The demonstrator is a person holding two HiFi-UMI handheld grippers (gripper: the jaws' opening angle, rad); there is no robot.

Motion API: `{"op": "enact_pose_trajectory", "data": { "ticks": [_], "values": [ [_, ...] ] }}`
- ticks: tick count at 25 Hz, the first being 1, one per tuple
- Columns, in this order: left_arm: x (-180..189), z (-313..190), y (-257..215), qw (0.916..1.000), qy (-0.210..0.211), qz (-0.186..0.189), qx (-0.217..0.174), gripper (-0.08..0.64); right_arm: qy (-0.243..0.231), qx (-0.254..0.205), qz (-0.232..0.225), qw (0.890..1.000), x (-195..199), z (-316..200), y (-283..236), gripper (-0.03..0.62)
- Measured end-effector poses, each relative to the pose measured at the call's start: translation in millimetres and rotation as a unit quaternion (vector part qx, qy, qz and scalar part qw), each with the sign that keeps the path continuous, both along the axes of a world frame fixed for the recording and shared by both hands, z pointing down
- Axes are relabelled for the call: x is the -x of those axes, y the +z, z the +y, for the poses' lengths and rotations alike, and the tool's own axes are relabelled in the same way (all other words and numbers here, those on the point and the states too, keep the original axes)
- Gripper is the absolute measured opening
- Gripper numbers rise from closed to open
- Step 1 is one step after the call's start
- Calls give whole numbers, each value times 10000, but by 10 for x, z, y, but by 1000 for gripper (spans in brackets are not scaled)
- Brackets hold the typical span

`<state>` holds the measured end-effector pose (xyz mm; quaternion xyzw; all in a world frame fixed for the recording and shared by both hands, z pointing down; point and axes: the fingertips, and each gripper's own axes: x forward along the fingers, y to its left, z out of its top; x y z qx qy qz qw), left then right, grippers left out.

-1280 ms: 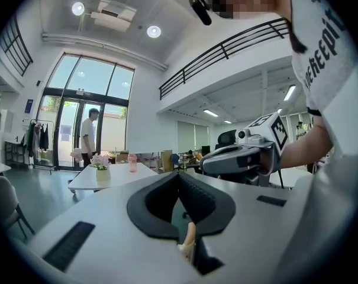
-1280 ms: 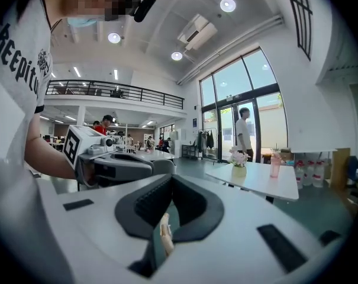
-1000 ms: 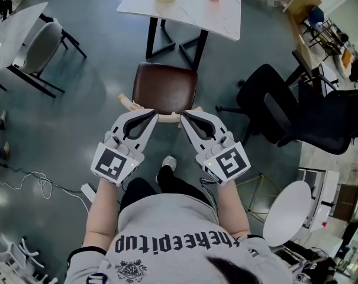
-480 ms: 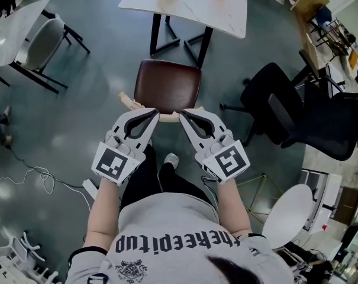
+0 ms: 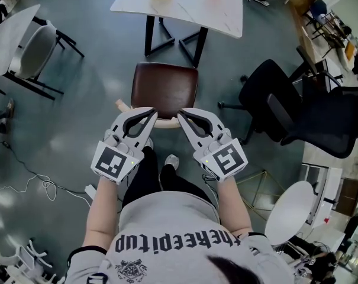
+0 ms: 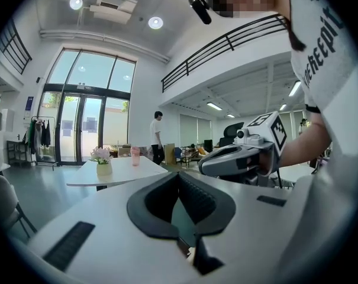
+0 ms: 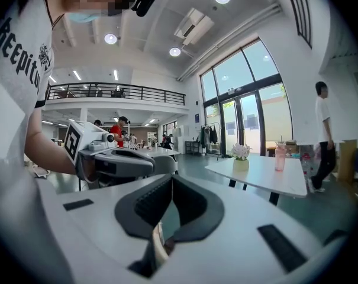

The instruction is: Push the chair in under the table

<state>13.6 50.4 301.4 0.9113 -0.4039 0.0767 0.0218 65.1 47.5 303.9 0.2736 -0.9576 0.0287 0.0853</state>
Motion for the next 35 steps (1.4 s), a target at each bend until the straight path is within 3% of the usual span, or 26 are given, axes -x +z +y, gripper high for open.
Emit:
{"op": "enact_pose_trajectory", "data": {
  "ticks": [15,20,28,35],
  "values": [
    [219,-343,434,9976,529,-255,379,17,175,387,448,9981,243,-306,385,14],
    [270,-398,634,9953,707,-504,418,17,122,525,652,9964,320,-339,581,15],
    [249,-370,995,9879,1125,-838,667,18,-110,748,1081,9913,407,-308,928,40],
    [215,-297,1376,9756,1441,-1436,827,18,-264,937,1368,9858,393,-248,1222,70]
  ]
}}
